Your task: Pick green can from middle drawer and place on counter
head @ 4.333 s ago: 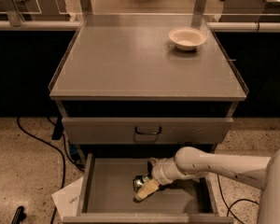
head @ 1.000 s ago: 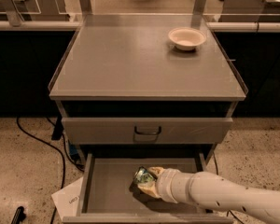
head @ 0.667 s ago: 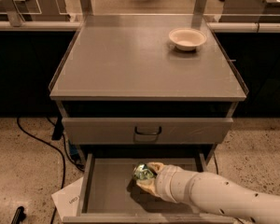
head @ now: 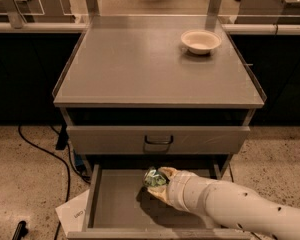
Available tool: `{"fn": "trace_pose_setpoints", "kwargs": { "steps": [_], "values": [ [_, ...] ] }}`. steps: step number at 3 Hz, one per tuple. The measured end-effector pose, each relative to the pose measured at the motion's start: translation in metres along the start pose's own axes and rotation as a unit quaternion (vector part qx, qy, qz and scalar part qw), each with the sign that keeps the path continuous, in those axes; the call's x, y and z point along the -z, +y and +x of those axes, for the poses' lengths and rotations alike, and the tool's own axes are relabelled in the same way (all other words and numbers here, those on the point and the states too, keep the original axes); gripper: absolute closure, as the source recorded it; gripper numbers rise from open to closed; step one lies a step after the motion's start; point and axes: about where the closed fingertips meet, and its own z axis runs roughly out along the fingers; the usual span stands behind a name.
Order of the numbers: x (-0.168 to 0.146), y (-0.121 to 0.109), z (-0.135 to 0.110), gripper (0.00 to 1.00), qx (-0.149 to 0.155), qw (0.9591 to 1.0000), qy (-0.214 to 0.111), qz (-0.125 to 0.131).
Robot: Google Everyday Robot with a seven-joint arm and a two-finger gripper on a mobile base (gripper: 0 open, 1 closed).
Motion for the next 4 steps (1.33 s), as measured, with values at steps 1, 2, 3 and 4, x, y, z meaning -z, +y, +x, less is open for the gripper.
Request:
{"fn": "trace_pose_setpoints", "kwargs": {
  "steps": [1,2,3,4],
  "values": [
    [0.011,-0.001,-0.009,1.00,0.006,0.9999,-0.004,0.011],
    [0.042,-0.004,-0.046,1.00,0.040,0.9981,-0.018,0.042],
    [0.085,-0.013,-0.120,1.00,0.107,0.9901,-0.036,0.084],
    [0.118,-0.034,-0.183,1.00,0.152,0.9811,-0.053,0.108]
  ]
}}
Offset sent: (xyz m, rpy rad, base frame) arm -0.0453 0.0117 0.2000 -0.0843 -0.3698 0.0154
